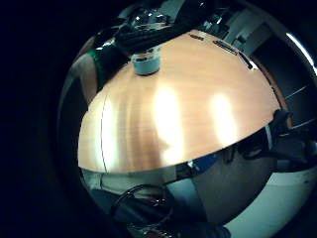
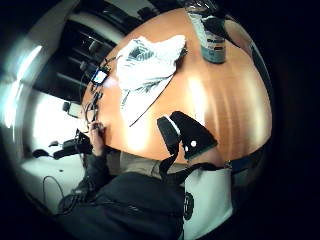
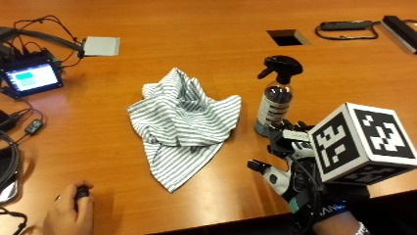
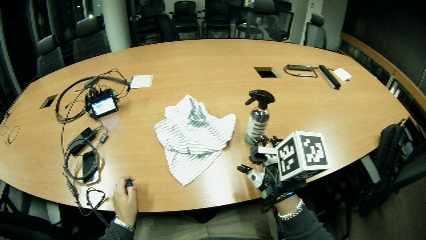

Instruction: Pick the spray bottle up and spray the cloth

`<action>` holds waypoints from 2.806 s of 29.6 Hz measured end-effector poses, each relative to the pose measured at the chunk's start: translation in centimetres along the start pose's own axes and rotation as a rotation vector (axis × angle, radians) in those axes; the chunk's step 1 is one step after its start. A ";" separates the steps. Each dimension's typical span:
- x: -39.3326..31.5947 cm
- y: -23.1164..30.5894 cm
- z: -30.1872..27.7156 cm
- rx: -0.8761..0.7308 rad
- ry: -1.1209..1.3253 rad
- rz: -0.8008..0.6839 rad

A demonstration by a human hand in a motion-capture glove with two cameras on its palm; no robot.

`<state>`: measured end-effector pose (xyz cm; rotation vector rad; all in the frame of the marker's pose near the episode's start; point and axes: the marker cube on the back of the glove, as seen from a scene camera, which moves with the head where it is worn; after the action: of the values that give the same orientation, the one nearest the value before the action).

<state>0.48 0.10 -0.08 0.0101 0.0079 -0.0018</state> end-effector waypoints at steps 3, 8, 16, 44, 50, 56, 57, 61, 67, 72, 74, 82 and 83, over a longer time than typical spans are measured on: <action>0.4 0.3 0.0 0.001 0.009 0.008; 0.6 0.7 0.7 -0.023 -0.007 0.020; 0.0 -0.4 1.2 -0.039 -0.048 0.039; 2.5 -14.2 5.8 0.265 -0.626 0.294; 3.2 -15.7 4.8 0.347 -0.750 0.245; 4.0 -16.4 3.9 0.532 -0.778 0.224; 4.0 -16.5 3.8 0.555 -0.777 0.225; 3.9 -16.7 3.7 0.593 -0.800 0.226; 3.5 -16.9 6.1 0.547 -0.835 0.251; 2.5 -17.1 7.5 0.465 -0.811 0.255; 2.1 -17.3 7.4 0.446 -0.775 0.238; 0.1 -19.9 3.9 0.337 -0.484 0.051; -0.1 -20.2 3.6 0.313 -0.452 0.026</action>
<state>0.33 -20.17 3.28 0.3224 -0.4448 0.0203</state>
